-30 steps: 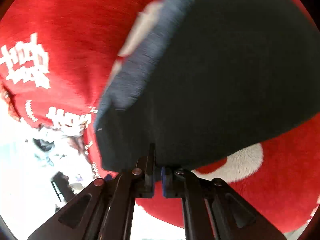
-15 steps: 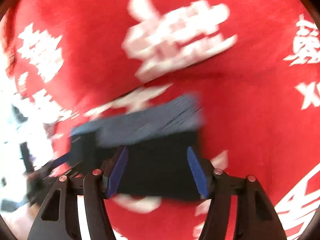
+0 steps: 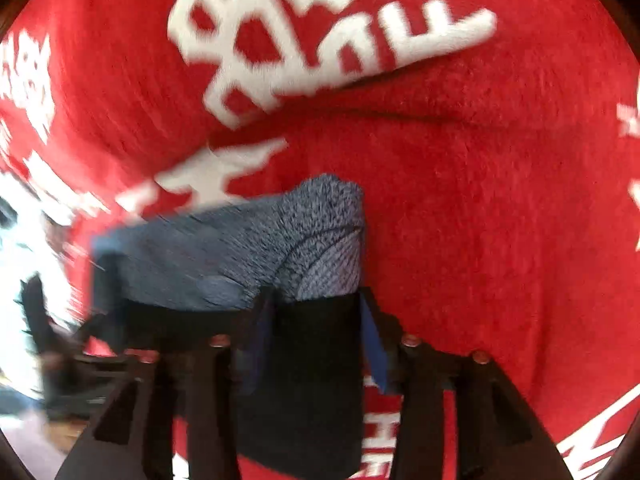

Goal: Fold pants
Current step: 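Lay the folded end down and open the right tool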

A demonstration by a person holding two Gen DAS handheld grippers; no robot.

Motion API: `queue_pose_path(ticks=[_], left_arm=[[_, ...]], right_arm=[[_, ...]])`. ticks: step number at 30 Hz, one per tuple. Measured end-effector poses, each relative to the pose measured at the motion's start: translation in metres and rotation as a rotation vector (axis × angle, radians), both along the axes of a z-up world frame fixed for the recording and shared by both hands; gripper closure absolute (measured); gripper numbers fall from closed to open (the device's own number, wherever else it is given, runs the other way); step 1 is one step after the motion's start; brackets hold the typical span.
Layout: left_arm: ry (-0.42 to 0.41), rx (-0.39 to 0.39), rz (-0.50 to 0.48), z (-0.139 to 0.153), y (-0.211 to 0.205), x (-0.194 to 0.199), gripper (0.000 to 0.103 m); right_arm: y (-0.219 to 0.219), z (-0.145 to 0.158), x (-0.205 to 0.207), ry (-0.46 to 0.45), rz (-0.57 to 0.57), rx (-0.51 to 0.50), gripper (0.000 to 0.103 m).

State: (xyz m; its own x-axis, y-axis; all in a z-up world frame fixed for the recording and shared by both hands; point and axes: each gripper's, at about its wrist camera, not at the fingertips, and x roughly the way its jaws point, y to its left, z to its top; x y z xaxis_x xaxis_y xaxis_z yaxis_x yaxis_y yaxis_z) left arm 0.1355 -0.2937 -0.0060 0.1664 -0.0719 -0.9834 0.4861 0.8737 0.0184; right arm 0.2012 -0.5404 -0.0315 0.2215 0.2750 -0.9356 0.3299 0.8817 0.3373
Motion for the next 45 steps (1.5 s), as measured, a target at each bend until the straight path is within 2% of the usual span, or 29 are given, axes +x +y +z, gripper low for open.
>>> queue_pose_path(ticks=[2,4,6,7,8,9,10,12,16,17,18,20,21,23,28,31,36,39,41,45], left_arm=[[-0.016,0.014,-0.011,0.004,0.007,-0.006,0.0],[-0.016,0.004,0.04,0.012,0.024,-0.008,0.0],[-0.012,-0.013,0.086,0.019,0.041,-0.01,0.0],[-0.01,-0.029,0.107,0.024,0.05,-0.012,0.0],[-0.019,-0.031,0.128,0.03,0.062,-0.016,0.0],[-0.026,-0.026,0.135,0.033,0.066,-0.018,0.0],[-0.036,-0.016,0.144,0.037,0.076,-0.021,0.0],[-0.043,-0.01,0.159,0.04,0.088,-0.027,0.0],[-0.023,-0.004,0.212,0.034,0.128,-0.035,0.0],[-0.017,0.003,0.224,0.033,0.137,-0.037,0.0],[-0.013,0.01,0.233,0.032,0.146,-0.038,0.0],[-0.005,0.013,0.246,0.03,0.162,-0.039,0.0],[0.002,0.016,0.251,0.03,0.167,-0.04,0.0],[0.01,0.015,0.268,0.033,0.181,-0.041,0.0],[0.014,0.008,0.288,0.04,0.203,-0.043,0.0],[0.023,0.002,0.302,0.041,0.213,-0.043,0.0],[0.032,0.0,0.322,0.04,0.226,-0.043,0.0],[0.037,-0.005,0.326,0.04,0.23,-0.043,0.0],[0.038,-0.009,0.324,0.041,0.232,-0.044,0.0],[0.047,-0.004,0.317,0.042,0.237,-0.045,0.0]], right_arm=[[0.016,0.013,-0.001,-0.005,0.018,-0.096,0.046],[0.026,0.035,-0.009,-0.05,-0.003,-0.183,0.046],[0.035,0.059,-0.019,-0.135,-0.027,-0.167,0.048],[0.044,0.069,-0.02,-0.181,-0.017,-0.105,0.053],[0.055,0.07,-0.014,-0.193,0.008,-0.057,0.068],[0.069,0.068,-0.005,-0.19,0.055,0.006,0.074],[0.082,0.063,0.006,-0.186,0.088,0.043,0.074],[0.102,0.05,0.025,-0.179,0.109,0.068,0.075],[0.134,-0.004,0.062,-0.085,0.034,0.164,0.075],[0.147,-0.01,0.067,-0.074,0.026,0.18,0.073],[0.162,-0.004,0.069,-0.1,0.05,0.156,0.062],[0.192,0.012,0.065,-0.097,0.175,0.074,0.05],[0.203,0.019,0.063,-0.096,0.229,0.042,0.05],[0.212,0.033,0.051,-0.104,0.288,0.088,0.05],[0.203,0.059,0.017,-0.097,0.214,0.012,0.05],[0.188,0.06,-0.001,-0.074,0.143,-0.022,0.05],[0.173,0.036,-0.013,0.018,0.041,-0.027,0.05],[0.192,0.019,-0.003,0.056,0.041,-0.027,0.049],[0.209,0.025,0.004,0.028,0.083,0.003,0.046],[0.237,0.043,0.0,0.001,0.175,-0.01,0.044]])
